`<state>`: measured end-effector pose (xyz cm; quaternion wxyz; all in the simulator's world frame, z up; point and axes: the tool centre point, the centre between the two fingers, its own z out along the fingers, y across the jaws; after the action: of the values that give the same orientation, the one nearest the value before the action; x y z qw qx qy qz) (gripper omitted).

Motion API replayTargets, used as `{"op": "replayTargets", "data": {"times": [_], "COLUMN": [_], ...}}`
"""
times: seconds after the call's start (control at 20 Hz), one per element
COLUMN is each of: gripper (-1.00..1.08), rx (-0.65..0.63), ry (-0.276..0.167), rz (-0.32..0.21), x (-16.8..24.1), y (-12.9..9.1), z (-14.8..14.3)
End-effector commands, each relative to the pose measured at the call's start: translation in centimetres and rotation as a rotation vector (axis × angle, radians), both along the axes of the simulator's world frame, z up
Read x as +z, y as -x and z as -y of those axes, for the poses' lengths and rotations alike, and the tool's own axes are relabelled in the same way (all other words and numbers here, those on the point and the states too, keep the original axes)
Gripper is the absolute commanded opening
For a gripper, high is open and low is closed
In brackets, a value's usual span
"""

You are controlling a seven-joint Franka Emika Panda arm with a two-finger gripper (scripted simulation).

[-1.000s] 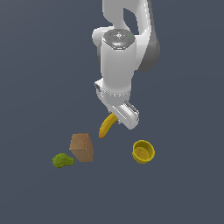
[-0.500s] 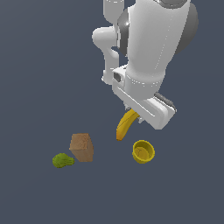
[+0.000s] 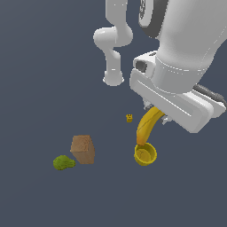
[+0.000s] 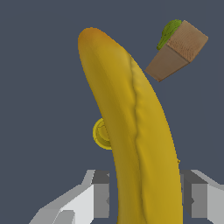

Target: Pick up a designated object from a clutter of objects.

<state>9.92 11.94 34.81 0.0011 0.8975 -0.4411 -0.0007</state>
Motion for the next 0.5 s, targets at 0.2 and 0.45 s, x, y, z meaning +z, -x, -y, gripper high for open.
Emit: {"op": "replayTargets", "data": {"times": [0.2, 0.45], "gripper": [-1.00, -1.00], "rx": [0.000, 0.000], "ry": [-0.001, -0.001], "rz": [0.002, 0.002], "x": [2.6, 3.9], "y": [-1.7, -2.5], "z": [-2.2, -3.3]}}
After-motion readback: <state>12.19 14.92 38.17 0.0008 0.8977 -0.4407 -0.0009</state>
